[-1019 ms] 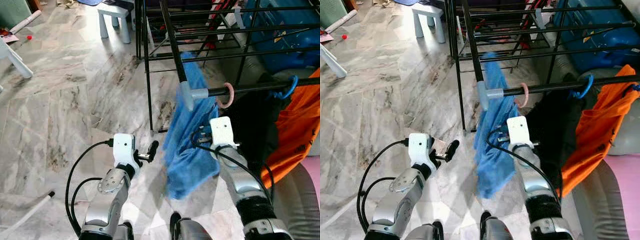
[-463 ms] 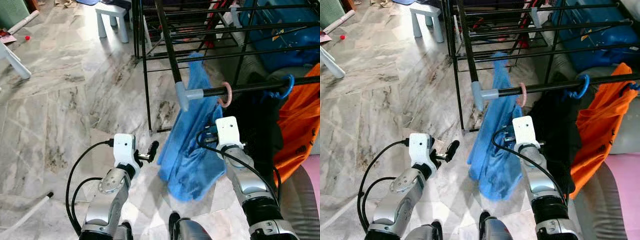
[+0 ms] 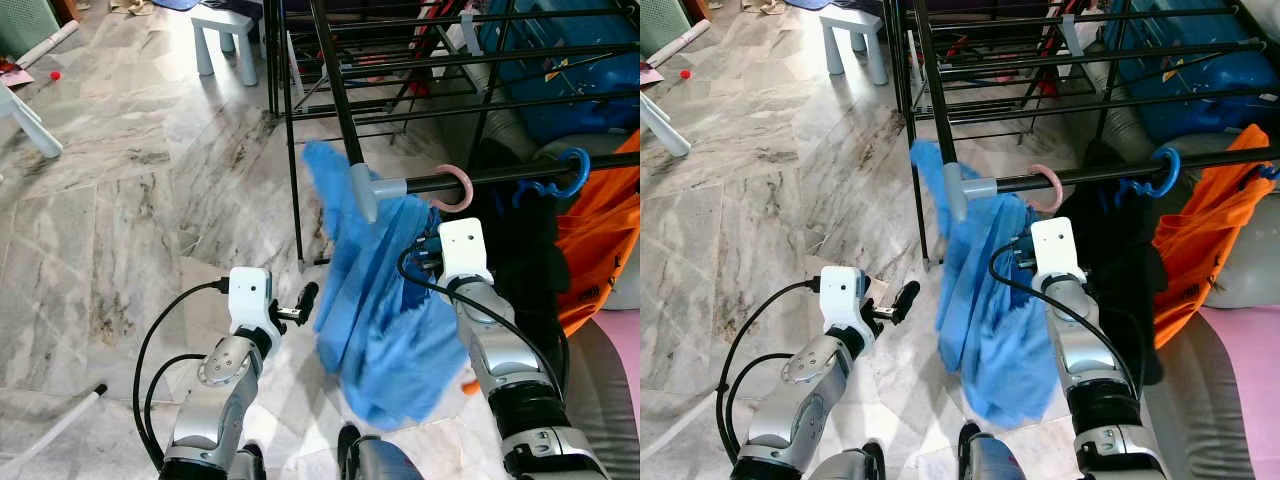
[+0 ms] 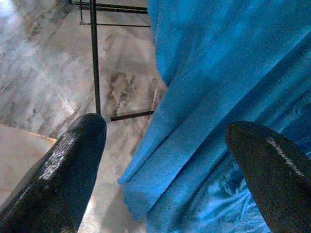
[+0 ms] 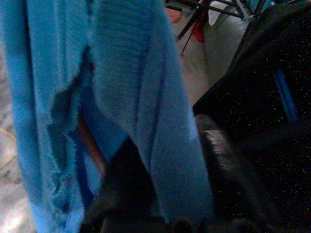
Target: Hang hanger
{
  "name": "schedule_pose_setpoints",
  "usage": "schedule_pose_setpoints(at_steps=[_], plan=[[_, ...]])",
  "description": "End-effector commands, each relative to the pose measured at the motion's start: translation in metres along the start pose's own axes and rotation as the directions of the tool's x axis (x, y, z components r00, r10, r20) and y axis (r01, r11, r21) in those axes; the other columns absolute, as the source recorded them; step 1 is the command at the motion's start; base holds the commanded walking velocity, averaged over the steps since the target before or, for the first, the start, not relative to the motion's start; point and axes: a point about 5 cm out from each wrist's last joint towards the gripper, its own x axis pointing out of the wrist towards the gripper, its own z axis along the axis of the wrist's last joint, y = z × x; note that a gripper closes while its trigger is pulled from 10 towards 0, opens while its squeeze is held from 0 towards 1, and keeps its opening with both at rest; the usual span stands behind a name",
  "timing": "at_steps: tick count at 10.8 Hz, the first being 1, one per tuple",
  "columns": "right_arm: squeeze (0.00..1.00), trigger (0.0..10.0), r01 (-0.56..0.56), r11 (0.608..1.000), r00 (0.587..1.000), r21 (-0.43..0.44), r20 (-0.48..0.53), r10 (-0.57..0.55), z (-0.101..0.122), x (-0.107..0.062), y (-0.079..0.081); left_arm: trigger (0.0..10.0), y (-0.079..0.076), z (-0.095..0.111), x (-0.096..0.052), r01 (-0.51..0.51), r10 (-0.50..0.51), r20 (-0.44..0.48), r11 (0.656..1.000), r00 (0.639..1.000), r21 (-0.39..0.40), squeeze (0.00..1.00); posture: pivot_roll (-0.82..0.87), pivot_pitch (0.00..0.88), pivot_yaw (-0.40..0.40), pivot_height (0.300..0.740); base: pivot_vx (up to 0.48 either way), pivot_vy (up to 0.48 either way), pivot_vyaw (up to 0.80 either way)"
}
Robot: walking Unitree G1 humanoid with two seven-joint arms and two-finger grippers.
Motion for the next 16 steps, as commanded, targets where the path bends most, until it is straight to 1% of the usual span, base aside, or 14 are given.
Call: schedule_pose_setpoints(at_steps=[1,2,4,5,6,8,9,10,11,12,13,16], plan=[[0.00,0.0,-0.009,1.000,1.000,0.011,-0.013,0.009,-0.004,-0.001,-0.001,10.0,-0.004,-0.006,0.000,0.002,-0.002,-0.022,1.000,1.000,-0.005,0.00,-0.08,0.224,-0.030,0.740,0.000,0.000,0.00],[0.00,0.0,-0.012,1.000,1.000,0.010,-0.021,0.012,-0.007,-0.001,-0.002,10.0,-0.004,-0.006,0.000,0.002,-0.002,-0.024,1.000,1.000,-0.004,0.00,-0.08,0.224,-0.030,0.740,0.000,0.000,0.00],[0.00,0.0,-0.015,1.000,0.998,0.024,-0.053,0.016,-0.015,-0.004,-0.013,10.0,-0.004,-0.007,0.000,0.003,-0.003,-0.030,1.000,1.000,-0.001,0.00,-0.08,0.218,-0.029,0.740,0.000,0.000,0.00],[0.00,0.0,-0.014,1.000,0.997,0.023,-0.070,0.016,-0.019,-0.006,-0.018,10.0,-0.004,-0.008,0.000,0.003,-0.003,-0.032,1.000,0.999,-0.001,0.00,-0.08,0.218,-0.029,0.740,0.000,0.000,0.00],[0.00,0.0,-0.017,1.000,0.996,0.024,-0.088,0.019,-0.027,-0.012,-0.024,10.0,-0.004,-0.009,-0.001,0.001,-0.001,-0.037,1.000,0.999,-0.002,0.00,-0.09,0.221,-0.030,0.740,0.000,0.000,0.00],[0.00,0.0,-0.028,0.999,0.993,0.025,-0.110,0.030,-0.035,-0.021,-0.024,10.0,-0.004,-0.010,-0.001,0.002,-0.002,-0.044,1.000,0.999,-0.002,0.00,-0.09,0.239,-0.029,0.740,0.000,0.000,0.00],[0.00,0.0,-0.035,0.999,0.993,0.029,-0.111,0.038,-0.036,-0.023,-0.023,10.0,-0.004,-0.010,-0.001,0.004,-0.004,-0.044,1.000,0.999,0.000,0.00,-0.09,0.242,-0.028,0.740,0.000,0.000,0.00],[0.00,9.9,-0.046,0.998,0.991,0.034,-0.122,0.050,-0.038,-0.026,-0.021,10.0,-0.004,-0.010,-0.001,0.001,-0.001,-0.046,1.000,0.999,-0.001,0.00,-0.09,0.241,-0.027,0.740,0.000,0.000,0.00],[0.00,10.0,-0.047,0.998,0.991,0.042,-0.123,0.052,-0.039,-0.027,-0.020,10.0,-0.004,-0.010,-0.002,0.000,0.000,-0.047,1.000,0.999,-0.002,0.00,-0.09,0.241,-0.027,0.740,0.000,0.000,0.00],[1.00,10.0,-0.056,0.997,0.990,0.056,-0.123,0.062,-0.040,-0.031,-0.018,10.0,-0.004,-0.011,-0.002,-0.002,0.001,-0.049,1.000,0.999,-0.003,0.00,-0.09,0.241,-0.027,0.740,0.000,0.000,0.00],[1.00,10.0,-0.059,0.997,0.990,0.049,-0.122,0.065,-0.041,-0.035,-0.017,10.0,-0.004,-0.011,-0.002,-0.005,0.004,-0.050,1.000,0.999,-0.004,0.00,-0.09,0.246,-0.030,0.740,0.000,0.000,0.00],[1.00,10.0,-0.061,0.997,0.989,0.057,-0.132,0.068,-0.045,-0.043,-0.021,10.0,-0.003,-0.011,-0.003,-0.005,0.005,-0.055,1.000,0.998,-0.005,0.00,-0.09,0.249,-0.027,0.740,0.000,0.000,0.00]])
